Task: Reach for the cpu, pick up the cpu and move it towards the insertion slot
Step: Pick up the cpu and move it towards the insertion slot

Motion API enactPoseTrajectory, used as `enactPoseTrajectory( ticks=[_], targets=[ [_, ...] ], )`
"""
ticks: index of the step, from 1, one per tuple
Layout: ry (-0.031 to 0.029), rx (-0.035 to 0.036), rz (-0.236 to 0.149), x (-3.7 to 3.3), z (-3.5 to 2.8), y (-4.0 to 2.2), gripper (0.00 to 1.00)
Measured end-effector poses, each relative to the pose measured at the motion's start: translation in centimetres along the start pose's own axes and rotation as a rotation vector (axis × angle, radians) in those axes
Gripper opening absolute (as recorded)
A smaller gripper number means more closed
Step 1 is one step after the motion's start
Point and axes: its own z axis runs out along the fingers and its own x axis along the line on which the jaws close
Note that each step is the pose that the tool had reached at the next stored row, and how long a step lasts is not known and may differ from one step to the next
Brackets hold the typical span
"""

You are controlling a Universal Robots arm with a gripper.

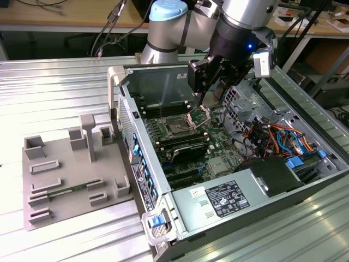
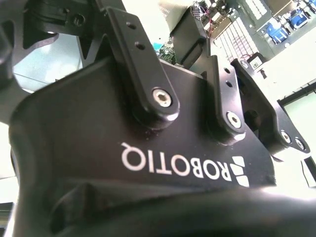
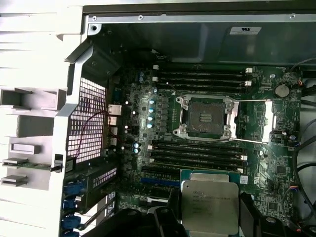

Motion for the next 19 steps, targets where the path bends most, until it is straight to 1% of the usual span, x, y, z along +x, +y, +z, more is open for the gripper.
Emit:
enactPoseTrajectory(
  ticks=[6, 19],
  targets=[
    [-0.0001, -0.0001, 0.000, -0.12, 0.04, -0.03, 0.55],
    [0.0000, 0.0000, 0.000, -0.13, 0.03, -0.08, 0.55]
  ],
)
